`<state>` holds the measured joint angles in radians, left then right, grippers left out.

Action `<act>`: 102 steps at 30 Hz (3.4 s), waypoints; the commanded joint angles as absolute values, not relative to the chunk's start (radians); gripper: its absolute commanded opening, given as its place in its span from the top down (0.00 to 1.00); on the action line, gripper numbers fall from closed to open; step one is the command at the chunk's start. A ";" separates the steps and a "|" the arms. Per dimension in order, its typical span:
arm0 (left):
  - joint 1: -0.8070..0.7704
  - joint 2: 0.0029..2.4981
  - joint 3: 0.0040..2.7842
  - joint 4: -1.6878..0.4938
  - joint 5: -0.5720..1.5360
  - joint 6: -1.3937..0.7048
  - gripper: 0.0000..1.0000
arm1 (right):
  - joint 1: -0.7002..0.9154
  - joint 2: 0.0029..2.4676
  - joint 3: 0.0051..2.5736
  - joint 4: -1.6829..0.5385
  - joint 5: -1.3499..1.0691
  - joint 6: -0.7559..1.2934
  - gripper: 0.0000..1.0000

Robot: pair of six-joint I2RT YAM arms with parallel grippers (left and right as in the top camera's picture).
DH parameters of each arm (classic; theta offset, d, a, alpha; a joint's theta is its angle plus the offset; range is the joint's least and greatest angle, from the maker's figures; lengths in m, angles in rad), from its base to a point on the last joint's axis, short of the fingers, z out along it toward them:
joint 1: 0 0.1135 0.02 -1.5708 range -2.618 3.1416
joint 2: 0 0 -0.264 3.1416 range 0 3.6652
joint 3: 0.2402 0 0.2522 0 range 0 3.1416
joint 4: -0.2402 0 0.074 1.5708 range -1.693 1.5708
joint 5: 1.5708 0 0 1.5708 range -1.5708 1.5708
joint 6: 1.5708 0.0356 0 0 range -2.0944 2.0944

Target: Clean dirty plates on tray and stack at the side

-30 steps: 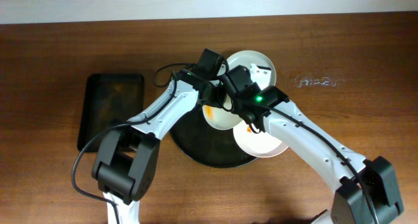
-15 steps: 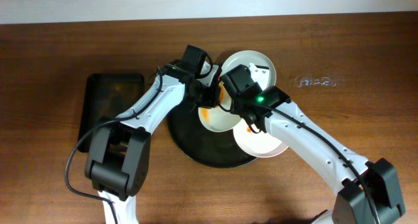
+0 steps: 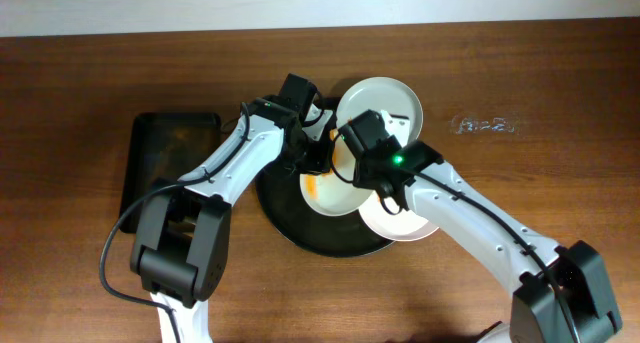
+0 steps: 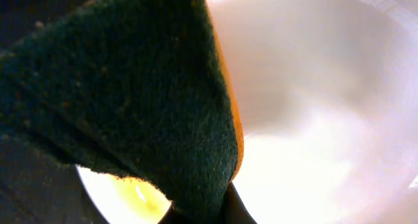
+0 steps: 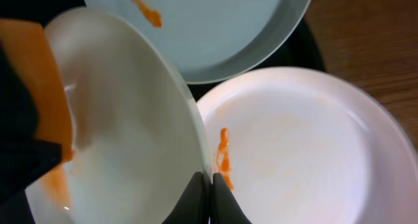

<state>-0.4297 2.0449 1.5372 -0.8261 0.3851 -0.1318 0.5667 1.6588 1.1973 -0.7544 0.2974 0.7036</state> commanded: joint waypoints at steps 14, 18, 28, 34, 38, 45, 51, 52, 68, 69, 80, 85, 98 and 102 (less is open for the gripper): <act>-0.435 2.087 1.452 -0.820 0.274 -0.107 1.00 | 0.577 1.641 1.109 -0.624 0.278 0.661 0.96; -0.435 2.113 1.433 -0.815 0.347 -0.074 1.00 | 0.577 1.641 1.109 -0.623 0.271 0.661 0.96; -0.435 2.113 1.433 -0.557 0.191 -0.109 1.00 | 0.577 1.641 1.109 -0.624 0.253 0.649 0.96; -0.434 2.112 1.444 -0.527 0.131 -0.131 1.00 | 0.577 1.641 1.109 -0.623 0.253 0.642 0.96; -0.434 2.033 1.506 -0.536 0.133 -0.131 1.00 | 0.577 1.641 1.114 -0.608 0.256 0.600 0.96; -0.267 1.716 1.536 -0.584 0.129 -0.146 1.00 | 0.577 1.623 1.266 -0.734 0.262 0.415 0.96; -0.107 1.690 1.536 -0.775 0.130 -0.145 1.00 | 0.577 1.623 1.513 -0.946 0.286 0.309 0.96; -0.096 1.690 1.536 -0.799 0.130 -0.145 1.00 | 0.577 1.623 1.543 -0.962 0.316 0.290 0.96; -0.089 1.691 1.483 -0.910 0.130 -0.143 0.99 | 0.891 1.734 1.442 -0.716 1.244 0.308 0.96; -0.089 1.691 1.480 -0.910 0.129 -0.141 0.99 | 0.891 1.742 1.432 -0.697 1.259 0.307 0.96; -0.089 1.691 1.480 -0.910 0.130 -0.141 0.99 | 0.842 1.666 1.490 -0.695 1.018 0.127 0.61; -0.089 1.691 1.473 -0.911 0.130 -0.141 0.99 | 0.521 1.592 1.506 -0.957 0.352 0.268 0.44; -0.089 1.691 1.473 -0.911 0.130 -0.141 0.98 | 0.148 1.628 1.134 -0.952 -0.025 0.396 0.60; -0.089 1.691 1.473 -0.911 0.130 -0.141 0.99 | 0.216 1.628 1.072 -0.898 0.049 0.450 0.60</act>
